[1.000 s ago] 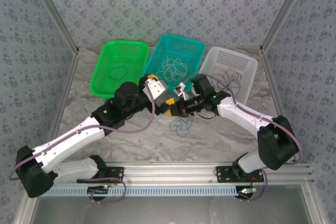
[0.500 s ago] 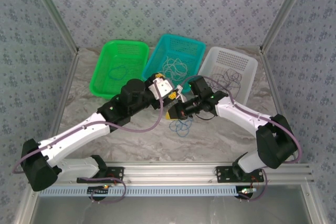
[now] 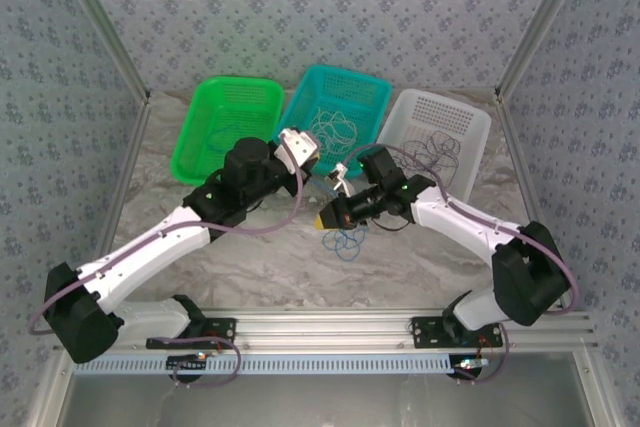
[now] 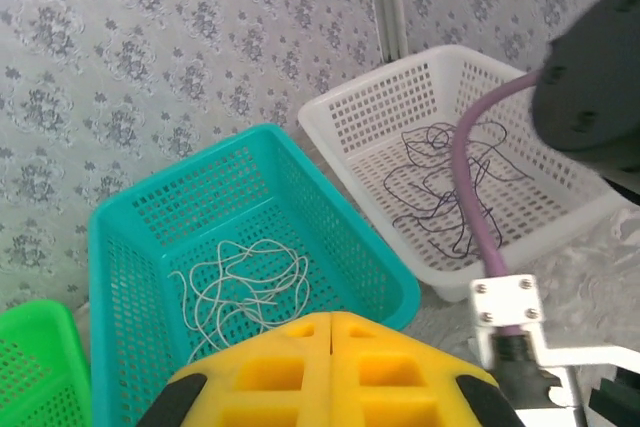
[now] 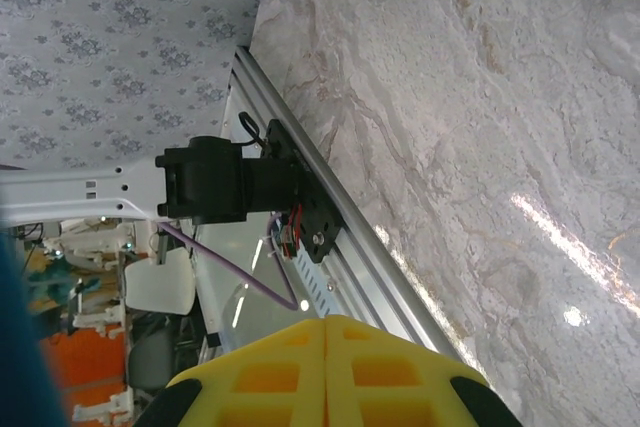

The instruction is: Untangle the cables

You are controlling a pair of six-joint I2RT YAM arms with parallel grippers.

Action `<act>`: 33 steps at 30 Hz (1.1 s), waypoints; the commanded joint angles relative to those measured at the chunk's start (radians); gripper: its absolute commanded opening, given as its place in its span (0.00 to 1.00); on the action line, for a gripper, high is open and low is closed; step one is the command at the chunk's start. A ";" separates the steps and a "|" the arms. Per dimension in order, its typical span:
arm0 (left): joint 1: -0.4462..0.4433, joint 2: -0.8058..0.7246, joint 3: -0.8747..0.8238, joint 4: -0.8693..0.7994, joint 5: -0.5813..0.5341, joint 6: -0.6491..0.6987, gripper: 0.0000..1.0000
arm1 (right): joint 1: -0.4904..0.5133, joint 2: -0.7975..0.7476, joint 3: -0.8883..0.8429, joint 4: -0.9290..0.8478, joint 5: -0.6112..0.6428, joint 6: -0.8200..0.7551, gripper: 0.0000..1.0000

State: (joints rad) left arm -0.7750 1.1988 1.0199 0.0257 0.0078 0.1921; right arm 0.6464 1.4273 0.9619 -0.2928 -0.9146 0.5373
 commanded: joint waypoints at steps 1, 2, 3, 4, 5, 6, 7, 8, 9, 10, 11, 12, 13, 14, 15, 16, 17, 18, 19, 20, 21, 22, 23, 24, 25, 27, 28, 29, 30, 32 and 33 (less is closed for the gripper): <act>0.043 -0.011 0.023 0.089 0.067 -0.181 0.00 | 0.035 -0.048 -0.009 0.024 0.062 -0.049 0.00; 0.056 -0.006 0.025 0.099 0.077 -0.219 0.00 | 0.048 -0.054 -0.006 0.019 0.079 -0.066 0.00; 0.077 0.000 0.032 0.101 0.089 -0.266 0.00 | 0.067 -0.063 -0.003 0.008 0.106 -0.090 0.00; 0.105 0.010 0.039 0.100 0.102 -0.327 0.00 | 0.086 -0.071 0.000 -0.008 0.139 -0.119 0.00; 0.137 0.018 0.041 0.106 0.127 -0.380 0.00 | 0.103 -0.079 0.000 -0.022 0.171 -0.149 0.00; 0.175 0.027 0.040 0.121 0.169 -0.448 0.00 | 0.123 -0.092 -0.002 -0.034 0.209 -0.178 0.00; 0.208 0.036 0.038 0.135 0.201 -0.509 0.00 | 0.142 -0.102 -0.009 -0.037 0.234 -0.201 0.00; 0.234 0.042 0.034 0.146 0.223 -0.565 0.00 | 0.155 -0.112 -0.015 -0.040 0.255 -0.219 0.00; 0.262 0.050 0.031 0.161 0.247 -0.607 0.00 | 0.171 -0.121 -0.023 -0.046 0.284 -0.238 0.00; 0.284 0.053 0.025 0.177 0.269 -0.643 0.00 | 0.186 -0.131 -0.030 -0.053 0.313 -0.257 0.00; 0.303 0.054 0.020 0.189 0.283 -0.672 0.00 | 0.196 -0.135 -0.037 -0.059 0.332 -0.272 0.00; 0.323 0.057 0.012 0.203 0.300 -0.705 0.00 | 0.203 -0.142 -0.044 -0.065 0.356 -0.283 0.00; 0.342 0.058 0.003 0.224 0.323 -0.741 0.00 | 0.206 -0.147 -0.053 -0.068 0.386 -0.283 0.00; 0.361 0.060 -0.004 0.247 0.349 -0.775 0.00 | 0.206 -0.153 -0.062 -0.068 0.406 -0.286 0.00; 0.372 0.062 -0.007 0.259 0.369 -0.800 0.00 | 0.206 -0.159 -0.069 -0.064 0.423 -0.289 0.00; 0.383 0.063 -0.010 0.272 0.389 -0.823 0.00 | 0.206 -0.169 -0.076 -0.054 0.442 -0.289 0.00; 0.390 0.065 -0.013 0.281 0.406 -0.841 0.00 | 0.208 -0.174 -0.085 -0.045 0.461 -0.292 0.00; 0.395 0.066 -0.012 0.285 0.417 -0.854 0.00 | 0.210 -0.180 -0.090 -0.041 0.477 -0.297 0.00; 0.402 0.067 -0.013 0.292 0.428 -0.870 0.00 | 0.213 -0.185 -0.092 -0.039 0.488 -0.305 0.00; 0.406 0.070 -0.014 0.303 0.440 -0.885 0.00 | 0.216 -0.185 -0.092 -0.041 0.496 -0.311 0.00; 0.412 0.071 -0.018 0.323 0.452 -0.904 0.00 | 0.219 -0.184 -0.089 -0.044 0.500 -0.315 0.00; 0.414 0.071 -0.021 0.339 0.460 -0.917 0.00 | 0.220 -0.181 -0.086 -0.049 0.505 -0.317 0.00; 0.416 0.073 -0.019 0.342 0.467 -0.922 0.00 | 0.220 -0.178 -0.082 -0.051 0.513 -0.317 0.00; 0.416 0.074 -0.017 0.341 0.470 -0.923 0.00 | 0.221 -0.177 -0.080 -0.051 0.518 -0.318 0.00; 0.416 0.074 -0.015 0.342 0.472 -0.926 0.00 | 0.221 -0.174 -0.075 -0.045 0.524 -0.316 0.05; 0.416 0.074 -0.012 0.342 0.476 -0.925 0.00 | 0.220 -0.167 -0.058 -0.042 0.542 -0.303 0.25; 0.417 0.072 -0.004 0.328 0.474 -0.912 0.00 | 0.220 -0.161 -0.042 -0.045 0.569 -0.289 0.37; 0.421 0.070 0.009 0.295 0.470 -0.886 0.00 | 0.217 -0.159 -0.031 -0.048 0.605 -0.268 0.54; 0.428 0.067 0.028 0.253 0.463 -0.860 0.00 | 0.211 -0.160 -0.024 -0.050 0.632 -0.249 0.66; 0.467 0.059 0.074 0.159 0.456 -0.808 0.00 | 0.183 -0.180 -0.019 -0.048 0.665 -0.218 0.76; 0.491 0.057 0.091 0.131 0.463 -0.792 0.00 | 0.170 -0.192 -0.023 -0.047 0.670 -0.207 0.79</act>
State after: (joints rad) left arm -0.3225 1.2724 1.0245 0.2066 0.4915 -0.6674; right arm 0.8433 1.2655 0.9077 -0.2970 -0.3199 0.2871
